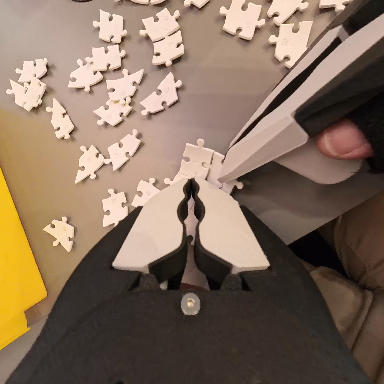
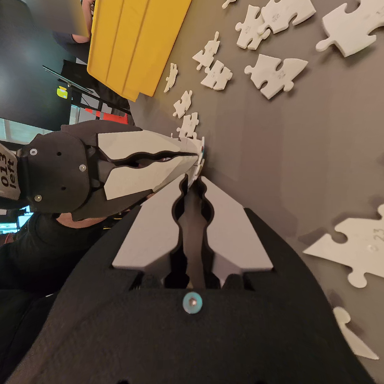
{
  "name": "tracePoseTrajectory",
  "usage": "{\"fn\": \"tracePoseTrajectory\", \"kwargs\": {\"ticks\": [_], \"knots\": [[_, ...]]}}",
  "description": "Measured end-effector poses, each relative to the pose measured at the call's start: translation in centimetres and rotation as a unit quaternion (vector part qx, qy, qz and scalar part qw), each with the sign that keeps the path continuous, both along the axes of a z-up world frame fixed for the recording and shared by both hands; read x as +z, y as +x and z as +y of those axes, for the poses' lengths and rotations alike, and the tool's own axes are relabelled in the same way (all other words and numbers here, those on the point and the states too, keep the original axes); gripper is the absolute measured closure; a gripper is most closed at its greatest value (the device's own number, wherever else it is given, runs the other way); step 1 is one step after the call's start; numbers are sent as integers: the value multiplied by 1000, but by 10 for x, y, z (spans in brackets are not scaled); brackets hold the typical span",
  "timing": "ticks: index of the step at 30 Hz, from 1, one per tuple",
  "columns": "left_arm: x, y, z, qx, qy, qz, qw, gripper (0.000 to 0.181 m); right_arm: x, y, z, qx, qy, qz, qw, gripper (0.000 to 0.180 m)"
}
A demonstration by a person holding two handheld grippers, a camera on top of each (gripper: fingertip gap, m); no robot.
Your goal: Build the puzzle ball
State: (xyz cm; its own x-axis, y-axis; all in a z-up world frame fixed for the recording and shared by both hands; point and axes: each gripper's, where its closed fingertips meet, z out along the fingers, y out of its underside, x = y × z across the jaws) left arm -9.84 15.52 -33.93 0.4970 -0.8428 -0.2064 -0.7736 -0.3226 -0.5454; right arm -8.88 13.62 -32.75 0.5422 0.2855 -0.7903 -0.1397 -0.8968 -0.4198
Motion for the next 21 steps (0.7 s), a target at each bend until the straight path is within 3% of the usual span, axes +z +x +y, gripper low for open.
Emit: {"fn": "tracePoseTrajectory", "kwargs": {"ticks": [21], "knots": [[2, -3, 4, 28, -38, -58, 997, 181, 1, -2, 4, -19, -9, 19, 1000, 176]]}}
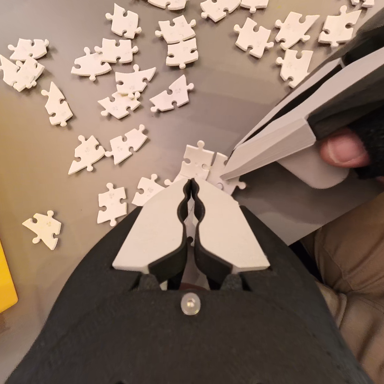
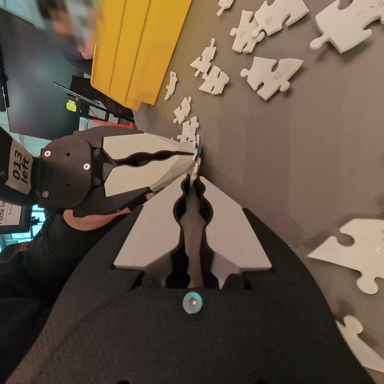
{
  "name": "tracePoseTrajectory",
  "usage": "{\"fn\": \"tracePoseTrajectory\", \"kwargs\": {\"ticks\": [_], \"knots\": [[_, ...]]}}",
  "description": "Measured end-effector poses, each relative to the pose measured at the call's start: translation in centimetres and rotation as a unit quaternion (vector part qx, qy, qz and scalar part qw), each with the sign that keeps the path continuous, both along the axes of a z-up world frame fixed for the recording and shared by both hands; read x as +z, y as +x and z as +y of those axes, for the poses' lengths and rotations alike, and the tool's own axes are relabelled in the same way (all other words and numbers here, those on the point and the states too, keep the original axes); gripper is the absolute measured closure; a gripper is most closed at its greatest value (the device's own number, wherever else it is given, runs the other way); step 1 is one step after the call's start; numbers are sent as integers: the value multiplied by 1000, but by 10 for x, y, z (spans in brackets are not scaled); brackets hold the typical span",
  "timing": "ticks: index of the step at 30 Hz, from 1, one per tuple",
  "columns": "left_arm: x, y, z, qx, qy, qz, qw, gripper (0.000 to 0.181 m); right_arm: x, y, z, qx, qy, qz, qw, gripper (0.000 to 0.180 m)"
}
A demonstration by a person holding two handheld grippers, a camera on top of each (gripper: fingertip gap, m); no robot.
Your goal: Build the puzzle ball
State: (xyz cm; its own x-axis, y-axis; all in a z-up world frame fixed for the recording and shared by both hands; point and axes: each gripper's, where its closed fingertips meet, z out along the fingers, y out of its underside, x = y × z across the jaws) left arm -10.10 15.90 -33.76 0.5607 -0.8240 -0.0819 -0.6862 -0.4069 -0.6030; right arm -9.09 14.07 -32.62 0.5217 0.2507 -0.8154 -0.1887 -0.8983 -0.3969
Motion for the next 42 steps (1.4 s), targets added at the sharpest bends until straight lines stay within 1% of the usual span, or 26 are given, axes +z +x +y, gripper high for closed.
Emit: {"fn": "tracePoseTrajectory", "kwargs": {"ticks": [6, 10, 13, 19, 26, 31, 33, 35, 37, 40, 42], "knots": [[-1, 1, -1, 2, 10, 1, 1000, 181, 0, 0, 1, -9, 2, -1, 1000, 176], [-1, 0, -1, -1, 18, 13, 1000, 181, 0, -3, 0, -1, 9, -8, 1000, 171], [-1, 0, -1, 3, 9, 5, 1000, 181, 0, -4, 0, 2, 6, -5, 1000, 170], [0, 0, -1, 11, -6, -10, 1000, 181, -6, -9, 0, 23, 31, -72, 997, 175], [1, 1, -3, 0, -8, -13, 1000, 181, -5, -5, 0, 30, 23, -54, 998, 177], [21, 5, 5, -19, 1, -48, 999, 181, -1, -2, 0, 39, 28, -38, 998, 178], [29, 6, 9, -38, 10, -61, 997, 165, 0, -2, 0, 45, 32, -37, 998, 178], [30, 3, 12, -61, 7, -54, 997, 149, 2, -1, 0, 51, 40, -37, 997, 178], [34, 0, 13, -90, -2, -57, 994, 140, 4, 1, 1, 57, 49, -36, 997, 178], [37, -1, 11, -148, -20, -58, 987, 134, 11, 4, 3, 72, 65, -26, 995, 178], [33, 4, 6, -194, -44, -54, 979, 140, 18, 4, 3, 88, 82, -23, 992, 178]]}}
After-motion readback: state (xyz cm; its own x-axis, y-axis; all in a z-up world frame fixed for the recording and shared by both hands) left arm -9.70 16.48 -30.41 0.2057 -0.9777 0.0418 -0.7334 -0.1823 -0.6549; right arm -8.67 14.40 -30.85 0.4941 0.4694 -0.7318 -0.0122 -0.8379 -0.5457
